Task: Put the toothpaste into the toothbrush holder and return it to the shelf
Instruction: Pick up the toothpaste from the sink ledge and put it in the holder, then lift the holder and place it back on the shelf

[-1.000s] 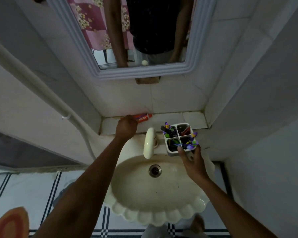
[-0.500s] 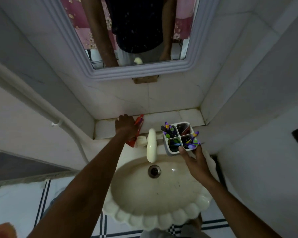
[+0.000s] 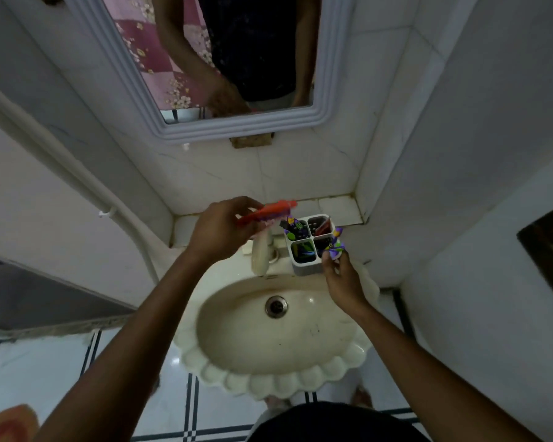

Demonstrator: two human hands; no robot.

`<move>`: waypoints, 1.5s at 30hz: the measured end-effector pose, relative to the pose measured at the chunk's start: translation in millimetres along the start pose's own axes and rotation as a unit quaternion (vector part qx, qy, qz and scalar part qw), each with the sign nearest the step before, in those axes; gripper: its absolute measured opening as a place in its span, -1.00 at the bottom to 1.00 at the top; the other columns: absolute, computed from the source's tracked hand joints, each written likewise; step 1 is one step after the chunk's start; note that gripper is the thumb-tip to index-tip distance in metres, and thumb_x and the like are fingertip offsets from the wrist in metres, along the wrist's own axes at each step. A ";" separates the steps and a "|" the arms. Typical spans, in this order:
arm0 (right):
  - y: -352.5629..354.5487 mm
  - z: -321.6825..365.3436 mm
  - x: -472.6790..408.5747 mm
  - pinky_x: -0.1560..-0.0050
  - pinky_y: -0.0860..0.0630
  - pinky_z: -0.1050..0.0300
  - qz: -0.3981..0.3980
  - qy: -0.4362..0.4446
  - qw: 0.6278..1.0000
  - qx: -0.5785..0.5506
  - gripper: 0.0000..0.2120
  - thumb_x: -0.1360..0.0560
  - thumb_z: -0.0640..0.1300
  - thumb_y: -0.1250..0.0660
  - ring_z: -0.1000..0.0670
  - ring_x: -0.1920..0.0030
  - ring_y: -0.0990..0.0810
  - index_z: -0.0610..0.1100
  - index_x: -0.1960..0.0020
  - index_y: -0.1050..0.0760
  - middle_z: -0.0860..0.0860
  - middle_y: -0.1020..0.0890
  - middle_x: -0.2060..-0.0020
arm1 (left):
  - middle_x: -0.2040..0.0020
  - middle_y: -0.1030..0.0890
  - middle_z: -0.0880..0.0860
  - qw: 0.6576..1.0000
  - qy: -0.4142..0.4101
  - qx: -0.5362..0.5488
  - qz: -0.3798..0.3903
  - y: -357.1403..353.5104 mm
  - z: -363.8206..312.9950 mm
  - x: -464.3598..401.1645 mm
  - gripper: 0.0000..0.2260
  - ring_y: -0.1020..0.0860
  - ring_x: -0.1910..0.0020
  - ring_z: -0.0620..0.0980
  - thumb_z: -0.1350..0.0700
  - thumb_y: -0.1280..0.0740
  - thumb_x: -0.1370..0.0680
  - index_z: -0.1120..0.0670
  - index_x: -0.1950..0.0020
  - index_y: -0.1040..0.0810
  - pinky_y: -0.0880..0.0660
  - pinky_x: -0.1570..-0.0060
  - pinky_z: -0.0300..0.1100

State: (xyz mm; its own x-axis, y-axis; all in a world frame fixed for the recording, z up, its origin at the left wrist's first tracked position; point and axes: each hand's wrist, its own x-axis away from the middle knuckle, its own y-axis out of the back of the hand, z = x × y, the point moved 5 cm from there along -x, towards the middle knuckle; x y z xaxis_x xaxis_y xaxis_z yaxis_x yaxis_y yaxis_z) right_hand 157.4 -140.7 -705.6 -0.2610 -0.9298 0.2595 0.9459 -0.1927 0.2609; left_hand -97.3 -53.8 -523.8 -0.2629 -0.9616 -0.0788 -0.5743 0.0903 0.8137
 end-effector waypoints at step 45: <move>-24.7 19.7 8.4 -0.25 -0.63 0.02 -0.168 0.023 0.985 0.028 0.15 -0.13 0.18 -0.78 -0.07 -0.35 -0.62 0.03 -0.54 -0.22 0.03 -0.57 -0.38 | -0.37 -0.62 -0.01 0.992 0.025 0.075 -0.100 -51.9 4.1 28.1 -0.58 -0.57 -0.36 -0.03 -0.17 -0.37 -0.67 0.04 -0.43 -0.57 -0.52 -0.37 0.04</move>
State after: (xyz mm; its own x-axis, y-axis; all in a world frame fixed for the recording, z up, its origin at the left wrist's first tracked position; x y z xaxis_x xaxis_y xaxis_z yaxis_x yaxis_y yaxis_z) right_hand 128.1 -137.5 -691.6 -0.5481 -0.8295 0.1075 0.7949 -0.4766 0.3755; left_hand -78.1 -84.4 -570.6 -0.0966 -0.9753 -0.1985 -0.7205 -0.0690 0.6900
